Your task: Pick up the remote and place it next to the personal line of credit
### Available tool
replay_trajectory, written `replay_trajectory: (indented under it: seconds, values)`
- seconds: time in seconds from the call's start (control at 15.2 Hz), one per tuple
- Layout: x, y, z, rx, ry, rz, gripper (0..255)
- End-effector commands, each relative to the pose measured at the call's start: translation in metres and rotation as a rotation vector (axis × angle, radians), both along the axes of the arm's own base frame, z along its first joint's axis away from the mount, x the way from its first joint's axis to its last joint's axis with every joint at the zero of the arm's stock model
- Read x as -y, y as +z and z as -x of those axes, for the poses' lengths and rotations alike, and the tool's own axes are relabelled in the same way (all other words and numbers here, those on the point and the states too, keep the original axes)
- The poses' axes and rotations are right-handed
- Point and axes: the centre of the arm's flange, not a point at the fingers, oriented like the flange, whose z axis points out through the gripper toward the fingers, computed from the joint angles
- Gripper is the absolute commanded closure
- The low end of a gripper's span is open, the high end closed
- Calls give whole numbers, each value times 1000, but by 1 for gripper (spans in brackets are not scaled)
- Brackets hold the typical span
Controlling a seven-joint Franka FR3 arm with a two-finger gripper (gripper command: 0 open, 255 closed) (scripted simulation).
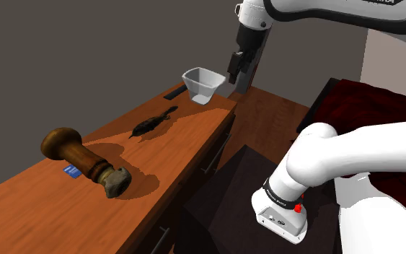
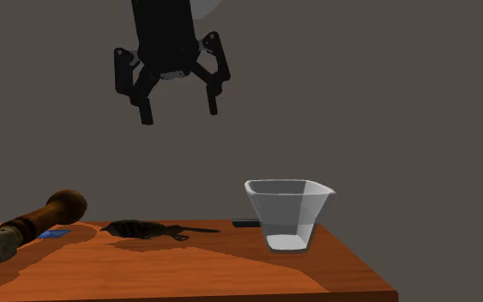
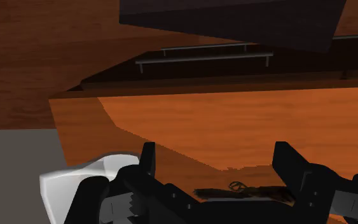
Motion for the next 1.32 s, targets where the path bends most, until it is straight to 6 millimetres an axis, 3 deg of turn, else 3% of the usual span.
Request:
replay_trajectory:
  seconds: [0.0, 0.59, 1.25]
  values:
    - [0, 0, 0, 0, 0, 0, 0]
    - [-13, -49, -115, -32, -380, -84, 0]
    - [19, -108, -238, -67, -802, -177, 0]
